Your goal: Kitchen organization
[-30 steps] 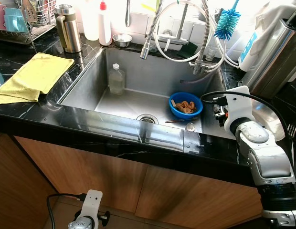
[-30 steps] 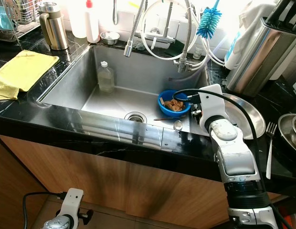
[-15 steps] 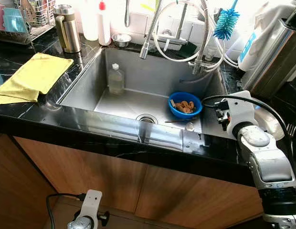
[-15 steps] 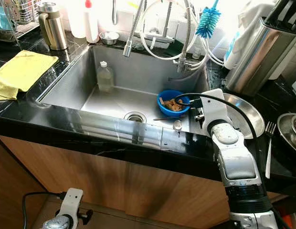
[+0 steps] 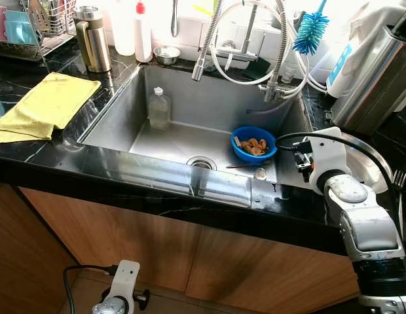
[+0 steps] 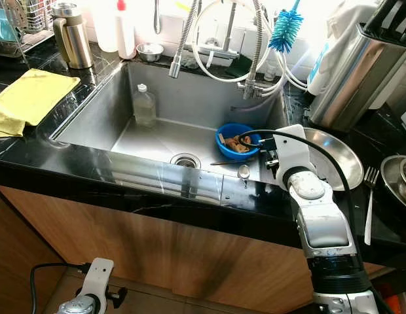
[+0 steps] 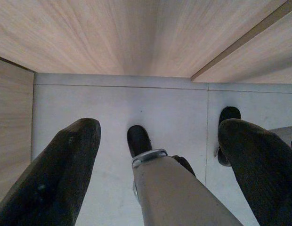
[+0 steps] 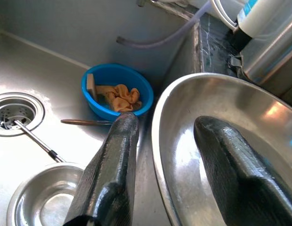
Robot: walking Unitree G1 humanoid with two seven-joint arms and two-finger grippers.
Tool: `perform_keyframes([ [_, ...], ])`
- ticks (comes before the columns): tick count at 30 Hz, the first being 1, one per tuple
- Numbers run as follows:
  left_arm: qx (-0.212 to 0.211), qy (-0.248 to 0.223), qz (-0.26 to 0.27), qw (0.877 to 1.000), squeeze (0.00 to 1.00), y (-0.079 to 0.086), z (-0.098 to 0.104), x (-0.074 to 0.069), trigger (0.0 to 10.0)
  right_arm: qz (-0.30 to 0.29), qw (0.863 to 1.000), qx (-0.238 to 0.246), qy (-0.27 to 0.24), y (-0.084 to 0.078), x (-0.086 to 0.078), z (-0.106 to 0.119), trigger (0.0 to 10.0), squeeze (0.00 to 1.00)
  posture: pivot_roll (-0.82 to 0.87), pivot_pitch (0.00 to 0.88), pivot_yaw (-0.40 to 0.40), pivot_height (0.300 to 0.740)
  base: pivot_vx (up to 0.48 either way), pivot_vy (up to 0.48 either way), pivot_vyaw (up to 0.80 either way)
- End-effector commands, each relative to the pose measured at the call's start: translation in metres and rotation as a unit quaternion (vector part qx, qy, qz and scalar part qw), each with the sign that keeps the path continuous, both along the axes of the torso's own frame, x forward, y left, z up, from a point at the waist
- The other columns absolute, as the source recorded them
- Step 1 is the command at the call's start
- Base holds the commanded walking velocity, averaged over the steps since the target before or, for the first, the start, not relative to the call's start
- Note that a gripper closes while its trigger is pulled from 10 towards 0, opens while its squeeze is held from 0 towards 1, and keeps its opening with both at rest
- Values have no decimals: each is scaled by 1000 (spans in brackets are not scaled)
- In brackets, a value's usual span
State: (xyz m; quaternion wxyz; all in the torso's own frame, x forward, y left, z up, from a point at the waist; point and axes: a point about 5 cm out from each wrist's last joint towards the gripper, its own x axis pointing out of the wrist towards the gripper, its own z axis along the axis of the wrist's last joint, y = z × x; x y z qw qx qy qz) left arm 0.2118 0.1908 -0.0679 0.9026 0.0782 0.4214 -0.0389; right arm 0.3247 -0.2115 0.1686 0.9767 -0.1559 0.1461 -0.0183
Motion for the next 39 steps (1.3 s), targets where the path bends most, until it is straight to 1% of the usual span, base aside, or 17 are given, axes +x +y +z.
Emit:
perform_keyframes([
  [1,0,13,-9,1000,0,-3,-3,-4,10000,-19,1000,-1,10,-7,-1,-3,10000,0,165,81,-131,736,0,0,0],
  [10,1,13,-10,1000,0,-3,-3,-3,10000,-22,1000,3,14,-8,-1,-7,10000,0,168,81,-128,736,0,0,0],
  [11,1,13,-10,1000,0,-3,-3,-3,10000,-22,1000,3,15,-8,-1,-7,9608,0,167,81,-128,736,0,0,0],
  [12,1,13,-10,1000,0,-3,-3,-3,10000,-23,1000,3,14,-8,-1,-7,5137,0,167,82,-128,736,0,0,0],
  [13,1,13,-10,1000,0,-3,-3,-3,10000,-23,1000,3,14,-8,-1,-7,4353,0,167,82,-128,736,0,0,0],
  [14,1,13,-10,1000,0,-3,-2,-3,10000,-23,1000,4,14,-8,-1,-7,0,0,167,85,-129,736,0,0,0],
  [31,-1,11,-4,1000,0,-4,-2,-2,10000,-18,1000,5,-3,-8,4,2,0,0,169,88,-132,736,0,0,0],
  [39,-3,10,-2,1000,0,-4,-2,-2,10000,-2,1000,6,-21,-2,6,9,0,0,170,83,-136,736,0,0,0],
])
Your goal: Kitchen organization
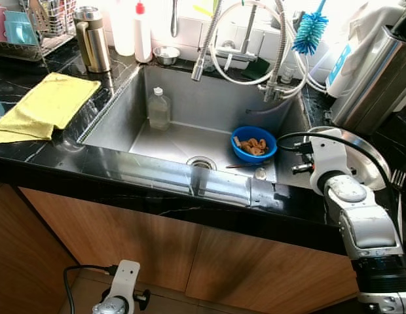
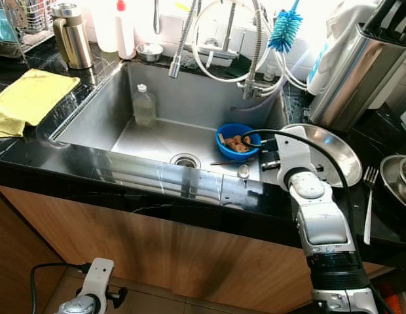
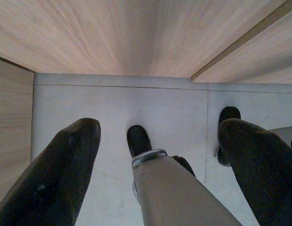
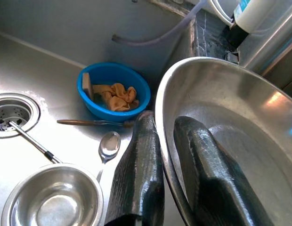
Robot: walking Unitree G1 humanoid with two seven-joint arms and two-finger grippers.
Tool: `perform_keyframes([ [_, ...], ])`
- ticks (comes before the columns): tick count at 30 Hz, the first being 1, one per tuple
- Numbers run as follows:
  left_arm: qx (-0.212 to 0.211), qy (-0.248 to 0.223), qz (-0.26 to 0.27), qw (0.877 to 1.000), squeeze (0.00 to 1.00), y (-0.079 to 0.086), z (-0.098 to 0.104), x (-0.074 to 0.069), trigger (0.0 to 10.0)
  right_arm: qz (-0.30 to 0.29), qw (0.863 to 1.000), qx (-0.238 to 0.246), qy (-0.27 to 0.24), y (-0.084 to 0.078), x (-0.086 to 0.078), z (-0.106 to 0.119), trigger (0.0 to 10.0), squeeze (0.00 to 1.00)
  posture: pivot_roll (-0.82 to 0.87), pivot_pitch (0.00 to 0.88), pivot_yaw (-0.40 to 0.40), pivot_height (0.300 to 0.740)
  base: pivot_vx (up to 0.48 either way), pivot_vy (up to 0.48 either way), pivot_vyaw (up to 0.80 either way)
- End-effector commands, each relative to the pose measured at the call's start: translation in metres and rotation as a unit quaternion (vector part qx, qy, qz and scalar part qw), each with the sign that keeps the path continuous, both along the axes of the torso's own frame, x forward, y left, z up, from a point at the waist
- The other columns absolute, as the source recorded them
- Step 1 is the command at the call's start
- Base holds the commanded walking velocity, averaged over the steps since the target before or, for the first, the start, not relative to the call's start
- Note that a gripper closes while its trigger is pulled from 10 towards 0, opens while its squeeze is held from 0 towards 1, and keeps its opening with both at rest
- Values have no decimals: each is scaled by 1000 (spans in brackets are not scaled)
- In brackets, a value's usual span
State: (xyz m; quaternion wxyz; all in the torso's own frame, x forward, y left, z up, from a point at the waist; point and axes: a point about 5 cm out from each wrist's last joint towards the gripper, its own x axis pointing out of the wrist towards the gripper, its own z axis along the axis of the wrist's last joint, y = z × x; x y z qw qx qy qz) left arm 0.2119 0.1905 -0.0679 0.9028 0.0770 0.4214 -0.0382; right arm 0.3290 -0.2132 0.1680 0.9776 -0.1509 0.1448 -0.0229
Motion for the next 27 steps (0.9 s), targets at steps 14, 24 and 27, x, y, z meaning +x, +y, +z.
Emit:
perform_keyframes([
  [14,-4,10,-2,1000,0,-6,-3,-3,10000,76,994,13,-84,18,6,35,10000,0,170,69,-142,736,0,0,0],
  [24,-4,10,1,1000,0,-5,-3,-3,10000,211,967,72,-125,50,-2,47,10000,0,168,78,-145,736,0,0,0],
  [27,-4,9,1,1000,0,-6,-3,-3,10000,236,960,93,-120,55,-4,45,10000,0,172,81,-146,736,0,0,0],
])
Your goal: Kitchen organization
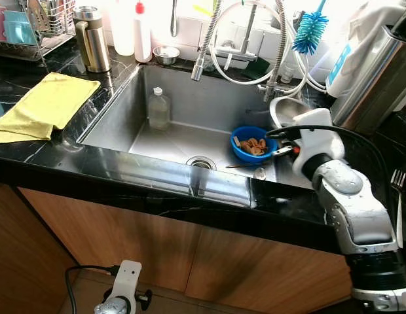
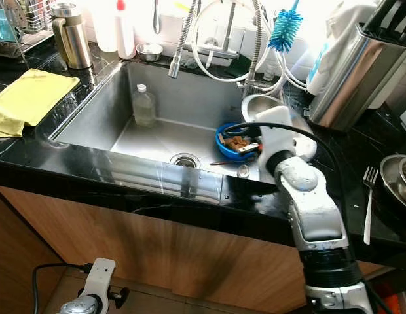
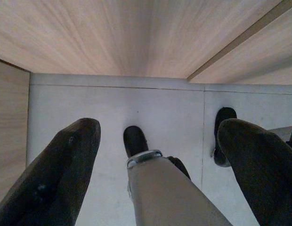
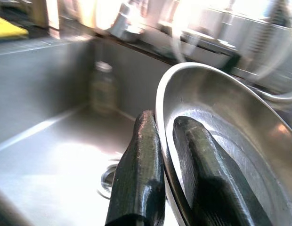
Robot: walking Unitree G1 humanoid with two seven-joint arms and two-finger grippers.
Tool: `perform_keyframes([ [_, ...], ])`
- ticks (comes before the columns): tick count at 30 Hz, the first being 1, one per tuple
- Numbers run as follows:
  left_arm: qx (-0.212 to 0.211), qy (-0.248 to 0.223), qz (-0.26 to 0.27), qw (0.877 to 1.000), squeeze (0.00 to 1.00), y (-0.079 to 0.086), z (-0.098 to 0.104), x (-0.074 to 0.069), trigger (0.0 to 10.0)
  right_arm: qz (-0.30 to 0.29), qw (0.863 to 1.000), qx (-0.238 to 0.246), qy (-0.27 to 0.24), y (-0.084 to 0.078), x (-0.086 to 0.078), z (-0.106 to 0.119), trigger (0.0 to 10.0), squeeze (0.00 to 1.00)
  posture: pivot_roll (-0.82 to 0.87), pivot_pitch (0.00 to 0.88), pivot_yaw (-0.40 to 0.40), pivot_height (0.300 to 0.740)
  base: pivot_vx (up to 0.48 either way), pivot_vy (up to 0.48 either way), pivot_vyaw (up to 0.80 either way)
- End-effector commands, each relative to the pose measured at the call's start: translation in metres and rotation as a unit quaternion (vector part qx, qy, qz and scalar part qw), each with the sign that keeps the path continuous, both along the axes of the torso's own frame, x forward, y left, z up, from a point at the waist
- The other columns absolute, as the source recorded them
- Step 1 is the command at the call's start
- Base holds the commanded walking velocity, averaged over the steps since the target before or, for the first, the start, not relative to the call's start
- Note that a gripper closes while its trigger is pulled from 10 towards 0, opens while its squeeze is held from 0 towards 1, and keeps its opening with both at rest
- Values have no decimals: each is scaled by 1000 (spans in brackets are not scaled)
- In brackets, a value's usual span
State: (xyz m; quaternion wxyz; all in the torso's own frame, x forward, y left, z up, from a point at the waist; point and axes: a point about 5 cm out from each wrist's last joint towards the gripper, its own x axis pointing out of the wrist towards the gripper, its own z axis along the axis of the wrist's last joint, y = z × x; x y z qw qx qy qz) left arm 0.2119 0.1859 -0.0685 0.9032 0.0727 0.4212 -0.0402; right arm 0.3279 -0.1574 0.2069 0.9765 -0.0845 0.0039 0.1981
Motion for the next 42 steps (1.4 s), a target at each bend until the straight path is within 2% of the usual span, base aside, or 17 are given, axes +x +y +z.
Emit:
perform_keyframes([
  [1,1,8,2,1000,0,-1,-2,-3,10000,23,1000,17,-11,2,-3,4,10000,0,173,81,-146,736,0,0,0],
  [3,1,8,3,1000,0,-1,-2,-3,10000,31,999,28,-10,3,-4,4,10000,0,172,81,-146,736,0,0,0],
  [6,1,8,4,1000,0,-1,-2,-2,10000,64,995,73,-11,5,-7,3,10000,0,171,83,-145,736,0,0,0],
  [11,1,7,4,1000,0,-1,-2,-2,10000,72,988,137,7,-3,-5,-3,10000,0,169,86,-145,736,0,0,0],
  [15,2,6,4,1000,0,-1,-2,-2,10000,77,985,152,26,-10,-5,-13,10000,0,171,87,-144,736,0,0,0],
  [18,2,6,3,1000,0,-1,-2,-2,10000,49,982,177,47,-17,0,-22,10000,0,172,87,-144,736,0,0,0],
  [21,3,7,3,1000,0,-1,-2,-2,10000,33,981,179,61,-23,4,-29,10000,0,173,89,-144,736,0,0,0],
  [29,4,7,2,1000,0,-1,-1,-2,10000,15,979,194,68,-28,11,-33,10000,0,175,89,-143,736,0,0,0],
  [30,4,7,1,1000,0,-1,-2,-2,10000,7,978,196,71,-29,12,-34,10000,118,175,89,-143,736,0,0,0],
  [32,4,7,1,1000,0,-1,-2,-2,10000,6,978,196,71,-30,13,-34,10000,118,175,89,-143,736,0,0,0],
  [33,4,7,1,1000,0,-1,-2,-2,10000,-3,977,198,74,-32,14,-36,10000,1000,176,89,-144,736,0,0,0],
  [35,4,7,1,1000,0,-1,-2,-2,10000,-25,977,197,80,-36,17,-39,10000,1000,175,89,-143,736,0,0,0],
  [42,4,8,1,1000,0,-1,-2,-2,10000,-28,977,194,80,-35,18,-40,10000,1000,177,89,-145,736,0,0,0],
])
